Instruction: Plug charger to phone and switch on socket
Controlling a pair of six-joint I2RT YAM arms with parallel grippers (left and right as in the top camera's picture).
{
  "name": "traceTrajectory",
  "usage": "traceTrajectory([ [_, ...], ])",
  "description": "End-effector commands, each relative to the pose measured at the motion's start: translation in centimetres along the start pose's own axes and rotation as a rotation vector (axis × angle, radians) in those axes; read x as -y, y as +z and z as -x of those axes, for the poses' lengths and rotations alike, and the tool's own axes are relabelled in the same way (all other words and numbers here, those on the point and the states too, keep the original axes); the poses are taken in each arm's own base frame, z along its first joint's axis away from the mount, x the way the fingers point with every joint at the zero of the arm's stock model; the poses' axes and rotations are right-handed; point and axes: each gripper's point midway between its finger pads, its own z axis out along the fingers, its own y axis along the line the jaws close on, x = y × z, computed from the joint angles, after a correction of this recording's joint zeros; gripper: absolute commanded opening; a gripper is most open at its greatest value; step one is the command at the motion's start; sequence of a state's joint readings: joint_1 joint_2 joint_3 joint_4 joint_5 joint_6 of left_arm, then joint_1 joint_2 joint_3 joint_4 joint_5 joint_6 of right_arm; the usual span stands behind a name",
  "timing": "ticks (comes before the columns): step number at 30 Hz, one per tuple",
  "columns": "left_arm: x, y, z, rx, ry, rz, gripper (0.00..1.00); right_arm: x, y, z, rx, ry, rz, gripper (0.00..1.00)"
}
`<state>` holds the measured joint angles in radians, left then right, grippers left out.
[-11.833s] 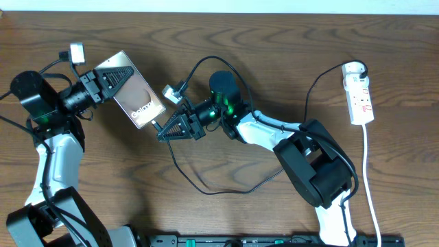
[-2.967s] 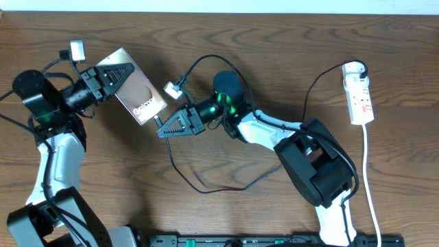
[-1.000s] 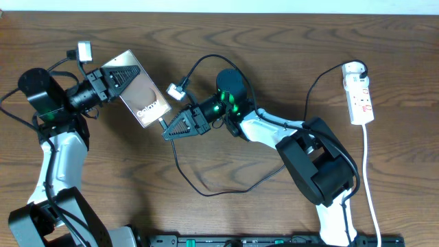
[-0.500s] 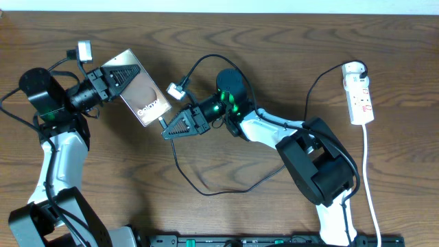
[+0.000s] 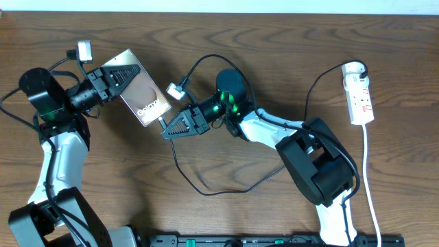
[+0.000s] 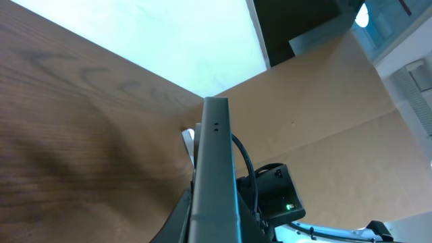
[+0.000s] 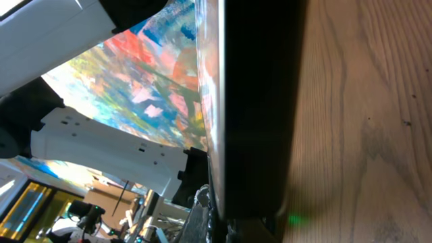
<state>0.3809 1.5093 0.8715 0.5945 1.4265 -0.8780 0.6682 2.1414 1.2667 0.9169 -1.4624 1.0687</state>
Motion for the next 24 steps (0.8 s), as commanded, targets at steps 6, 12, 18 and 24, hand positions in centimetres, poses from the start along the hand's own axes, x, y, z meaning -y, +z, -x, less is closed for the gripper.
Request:
traceTrajectory([
  [6, 1.8, 0.5, -1.9, -0.106, 0.034, -0.077, 0.08, -0.3, 0.2, 1.9, 0.077, -0.042, -0.037, 0.01],
  [12, 2.2, 0.4, -2.4, -0.135, 0.055, -0.101, 0.08, -0.3, 0.2, 1.9, 0.077, -0.042, -0.036, 0.01],
  [18, 2.2, 0.4, -2.4, -0.135, 0.055, -0.101, 0.08, -0.3, 0.2, 1.9, 0.078, -0.042, -0.037, 0.01],
  [24, 2.2, 0.4, -2.4, -0.135, 0.055, -0.101, 0.08, -0.3, 0.0, 1.9, 0.074, -0.045, -0.035, 0.01],
])
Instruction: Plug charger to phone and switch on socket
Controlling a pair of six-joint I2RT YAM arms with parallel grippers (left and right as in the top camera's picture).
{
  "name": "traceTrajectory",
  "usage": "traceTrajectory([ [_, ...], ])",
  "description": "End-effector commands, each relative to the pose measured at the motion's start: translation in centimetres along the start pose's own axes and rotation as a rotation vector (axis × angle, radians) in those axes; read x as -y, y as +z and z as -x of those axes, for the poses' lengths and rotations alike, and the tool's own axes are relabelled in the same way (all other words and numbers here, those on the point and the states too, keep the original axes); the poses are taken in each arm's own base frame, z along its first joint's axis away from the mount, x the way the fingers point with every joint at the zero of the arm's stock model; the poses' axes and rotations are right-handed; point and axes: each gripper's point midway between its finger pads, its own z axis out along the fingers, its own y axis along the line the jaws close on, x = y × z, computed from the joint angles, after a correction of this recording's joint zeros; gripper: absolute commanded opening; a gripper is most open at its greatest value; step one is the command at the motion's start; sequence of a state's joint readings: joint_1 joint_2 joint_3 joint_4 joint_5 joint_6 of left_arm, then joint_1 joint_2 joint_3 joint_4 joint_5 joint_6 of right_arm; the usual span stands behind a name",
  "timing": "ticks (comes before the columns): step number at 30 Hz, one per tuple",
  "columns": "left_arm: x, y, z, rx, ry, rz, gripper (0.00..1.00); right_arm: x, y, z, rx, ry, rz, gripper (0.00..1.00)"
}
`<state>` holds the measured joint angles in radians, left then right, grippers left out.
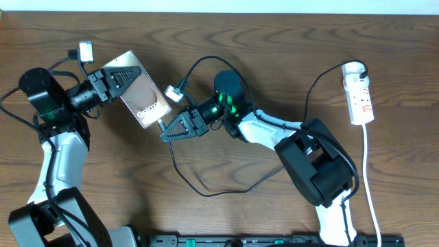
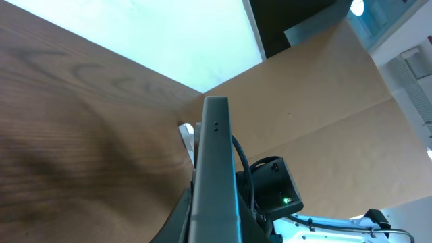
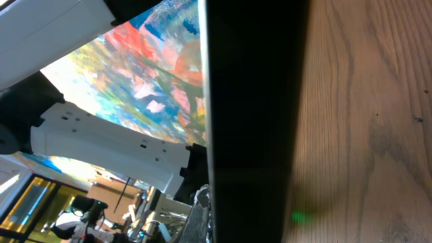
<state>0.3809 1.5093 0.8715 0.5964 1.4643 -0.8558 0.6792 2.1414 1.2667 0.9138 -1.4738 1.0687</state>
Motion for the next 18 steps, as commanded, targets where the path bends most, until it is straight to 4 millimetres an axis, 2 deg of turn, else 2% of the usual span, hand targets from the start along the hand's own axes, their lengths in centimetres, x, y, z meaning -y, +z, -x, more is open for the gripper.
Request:
traceTrajectory([
  [1, 1.8, 0.5, -1.8, -0.104, 0.031, -0.079, 0.08, -0.1, -0.6, 2.2, 0.093, -0.048, -0.046, 0.01],
  [18, 2.0, 1.2, -2.4, -0.126, 0.023, -0.091, 0.08, 0.2, -2.0, 2.8, 0.118, -0.049, -0.062, 0.01],
])
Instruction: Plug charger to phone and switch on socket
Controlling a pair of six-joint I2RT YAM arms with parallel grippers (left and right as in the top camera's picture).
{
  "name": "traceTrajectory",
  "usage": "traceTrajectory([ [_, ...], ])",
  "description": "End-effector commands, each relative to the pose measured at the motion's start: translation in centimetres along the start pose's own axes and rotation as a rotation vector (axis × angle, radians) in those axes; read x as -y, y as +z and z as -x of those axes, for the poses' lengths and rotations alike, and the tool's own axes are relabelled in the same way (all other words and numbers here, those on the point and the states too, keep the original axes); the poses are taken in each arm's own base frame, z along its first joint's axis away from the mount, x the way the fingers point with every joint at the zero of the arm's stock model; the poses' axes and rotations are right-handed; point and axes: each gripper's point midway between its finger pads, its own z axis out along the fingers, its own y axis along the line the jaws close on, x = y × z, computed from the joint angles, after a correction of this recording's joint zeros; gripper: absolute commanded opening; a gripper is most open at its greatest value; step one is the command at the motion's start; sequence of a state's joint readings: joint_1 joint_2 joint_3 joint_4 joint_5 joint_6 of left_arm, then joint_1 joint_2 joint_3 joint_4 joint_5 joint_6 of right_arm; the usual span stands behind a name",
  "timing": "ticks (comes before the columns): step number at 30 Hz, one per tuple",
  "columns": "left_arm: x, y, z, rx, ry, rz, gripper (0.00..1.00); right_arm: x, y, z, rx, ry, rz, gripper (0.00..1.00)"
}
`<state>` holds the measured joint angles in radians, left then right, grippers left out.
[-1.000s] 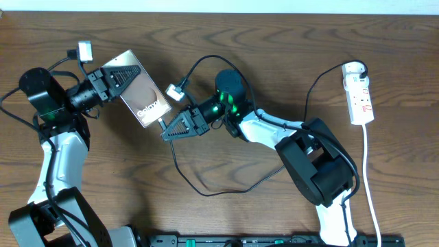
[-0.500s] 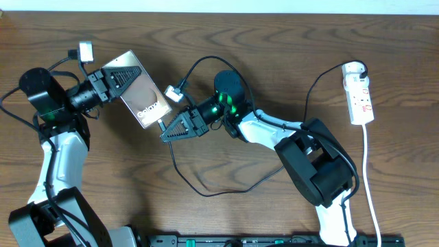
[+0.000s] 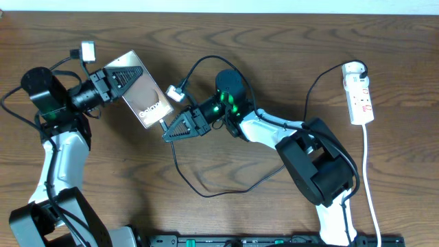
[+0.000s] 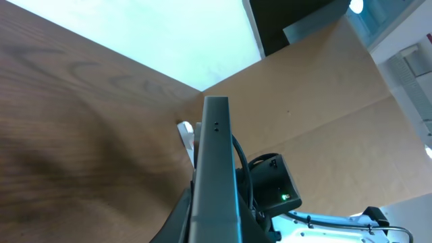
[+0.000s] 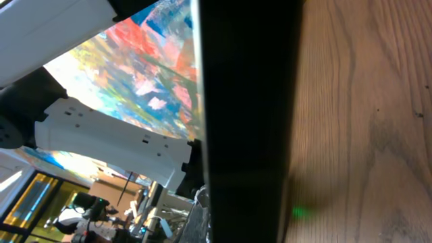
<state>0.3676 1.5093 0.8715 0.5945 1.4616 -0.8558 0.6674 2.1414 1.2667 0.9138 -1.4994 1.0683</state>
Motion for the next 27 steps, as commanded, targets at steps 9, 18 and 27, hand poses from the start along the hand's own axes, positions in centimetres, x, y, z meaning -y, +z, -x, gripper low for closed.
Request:
traceTrajectory([
  [9, 2.0, 1.0, -2.3, -0.124, 0.025, -0.09, 0.08, 0.4, -1.9, 3.1, 0.138, -0.048, -0.074, 0.01],
  [18, 2.1, 1.3, -2.5, -0.132, 0.02, -0.094, 0.08, 0.4, -2.2, 3.2, 0.143, -0.049, -0.077, 0.01],
  [27, 2.4, 2.1, -3.1, -0.156, 0.021, -0.108, 0.08, 0.6, -2.9, 3.4, 0.154, -0.048, -0.084, 0.01],
])
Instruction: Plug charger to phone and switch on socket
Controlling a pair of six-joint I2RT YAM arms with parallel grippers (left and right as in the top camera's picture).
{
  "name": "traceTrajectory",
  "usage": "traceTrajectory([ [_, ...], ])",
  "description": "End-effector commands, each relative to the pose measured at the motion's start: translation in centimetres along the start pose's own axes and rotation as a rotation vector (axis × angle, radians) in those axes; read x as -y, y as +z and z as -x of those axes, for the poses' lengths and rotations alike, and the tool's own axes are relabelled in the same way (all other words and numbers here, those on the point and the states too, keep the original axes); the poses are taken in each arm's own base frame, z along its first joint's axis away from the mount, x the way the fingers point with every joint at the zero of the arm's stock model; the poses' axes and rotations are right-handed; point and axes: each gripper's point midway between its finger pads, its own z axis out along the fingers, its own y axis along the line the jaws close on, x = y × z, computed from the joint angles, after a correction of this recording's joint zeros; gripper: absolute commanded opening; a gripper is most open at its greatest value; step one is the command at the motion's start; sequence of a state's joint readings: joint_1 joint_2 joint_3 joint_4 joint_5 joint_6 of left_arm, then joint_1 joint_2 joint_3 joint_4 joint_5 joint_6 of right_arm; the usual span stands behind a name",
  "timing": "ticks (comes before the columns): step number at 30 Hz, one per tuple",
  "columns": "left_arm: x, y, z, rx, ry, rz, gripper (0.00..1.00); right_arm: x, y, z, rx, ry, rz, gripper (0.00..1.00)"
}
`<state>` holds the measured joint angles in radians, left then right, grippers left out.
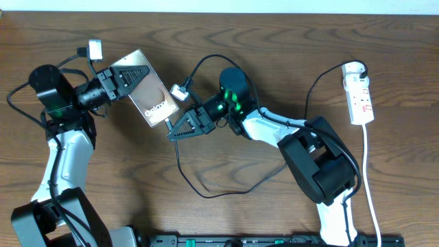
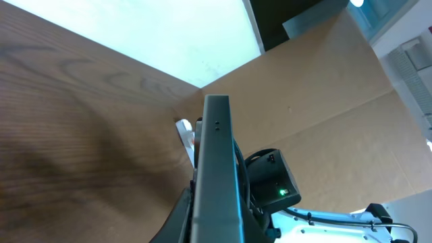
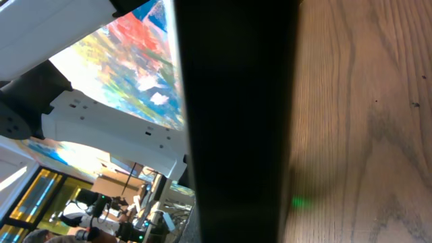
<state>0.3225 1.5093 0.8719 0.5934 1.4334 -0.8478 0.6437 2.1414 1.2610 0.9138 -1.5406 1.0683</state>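
Observation:
The phone (image 1: pixel 154 99), back up with pale lettering, is held off the wooden table at the upper left, and my left gripper (image 1: pixel 127 79) is shut on its far end. In the left wrist view the phone's silver edge (image 2: pixel 216 148) rises between the jaws. My right gripper (image 1: pixel 173 132) is closed on the charger plug (image 1: pixel 168 123) at the phone's lower edge. In the right wrist view the phone's dark edge (image 3: pixel 236 101) fills the middle and hides the plug. The white socket strip (image 1: pixel 361 96) lies at the far right.
The black charger cable (image 1: pixel 206 194) loops across the table's middle and runs up to the socket strip's top end. A white lead runs from the strip down the right side. A black rail lies along the table's front edge (image 1: pixel 274 240).
My left gripper has shifted the phone slightly right and toward the back. My right gripper has moved the same way, still at the phone's lower edge, which now fills more of the right wrist view.
At every earlier moment my left gripper held the phone at the upper left, with my right gripper's tip at its lower edge and the cable trailing. The pair sat a little further left, then both moved slightly right and back to where they are now.

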Motion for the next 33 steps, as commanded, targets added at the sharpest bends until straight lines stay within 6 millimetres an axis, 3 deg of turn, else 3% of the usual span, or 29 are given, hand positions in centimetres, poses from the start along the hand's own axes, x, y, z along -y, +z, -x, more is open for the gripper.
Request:
traceTrajectory([
  [1, 2.22, 0.74, -2.57, -0.139, 0.013, -0.103, 0.08, 0.53, -2.01, 3.71, 0.171, -0.054, -0.092, 0.01],
  [33, 2.22, 0.74, -2.57, -0.14, 0.004, -0.103, 0.07, 0.18, -2.91, 2.92, 0.126, -0.053, -0.07, 0.01],
])
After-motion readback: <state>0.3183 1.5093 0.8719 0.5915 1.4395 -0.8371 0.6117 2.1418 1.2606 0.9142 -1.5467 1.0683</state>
